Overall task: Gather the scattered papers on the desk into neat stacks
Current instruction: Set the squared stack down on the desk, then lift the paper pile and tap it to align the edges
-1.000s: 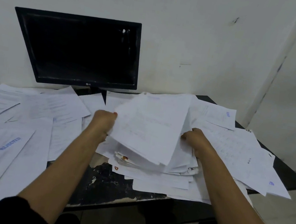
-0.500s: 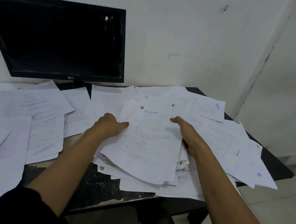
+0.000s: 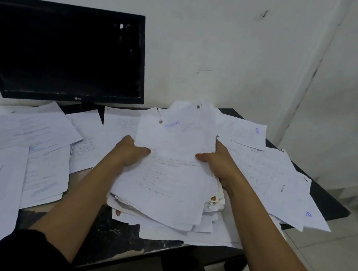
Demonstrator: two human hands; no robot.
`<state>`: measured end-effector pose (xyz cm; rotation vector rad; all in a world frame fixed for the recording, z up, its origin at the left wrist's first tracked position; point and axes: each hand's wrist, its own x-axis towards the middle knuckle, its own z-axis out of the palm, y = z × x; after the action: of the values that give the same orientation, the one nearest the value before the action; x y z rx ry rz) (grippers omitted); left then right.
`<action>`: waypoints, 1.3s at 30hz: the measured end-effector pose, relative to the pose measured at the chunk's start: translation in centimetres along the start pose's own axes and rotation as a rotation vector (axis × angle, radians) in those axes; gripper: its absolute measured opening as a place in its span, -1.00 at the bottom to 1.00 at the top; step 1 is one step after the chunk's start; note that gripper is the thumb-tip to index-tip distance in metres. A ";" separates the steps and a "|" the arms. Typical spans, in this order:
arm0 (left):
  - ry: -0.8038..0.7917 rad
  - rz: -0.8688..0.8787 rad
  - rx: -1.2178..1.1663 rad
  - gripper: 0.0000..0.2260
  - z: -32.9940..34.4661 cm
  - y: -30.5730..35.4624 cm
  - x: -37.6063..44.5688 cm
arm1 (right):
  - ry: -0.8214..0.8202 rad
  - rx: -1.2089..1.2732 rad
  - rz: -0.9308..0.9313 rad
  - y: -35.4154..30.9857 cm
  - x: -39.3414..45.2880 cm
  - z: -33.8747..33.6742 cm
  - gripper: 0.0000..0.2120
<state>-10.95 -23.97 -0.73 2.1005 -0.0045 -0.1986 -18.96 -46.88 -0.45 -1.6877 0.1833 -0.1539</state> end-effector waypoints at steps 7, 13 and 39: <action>0.018 0.297 -0.357 -0.47 -2.4 3.9 0.1 | 0.092 0.159 -0.260 -3.2 0.1 -0.9 -0.45; 0.046 0.491 -0.471 -0.36 -3.9 7.2 -0.1 | 0.076 0.200 -0.317 -5.2 0.1 -1.8 -0.55; 0.126 0.693 -0.382 -0.39 -4.7 8.5 -1.0 | 0.073 0.200 -0.381 -8.4 -0.9 -2.8 -0.72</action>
<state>-10.58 -24.29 9.02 1.6179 -0.5663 0.3277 -20.16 -48.39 8.21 -1.5037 -0.0998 -0.5030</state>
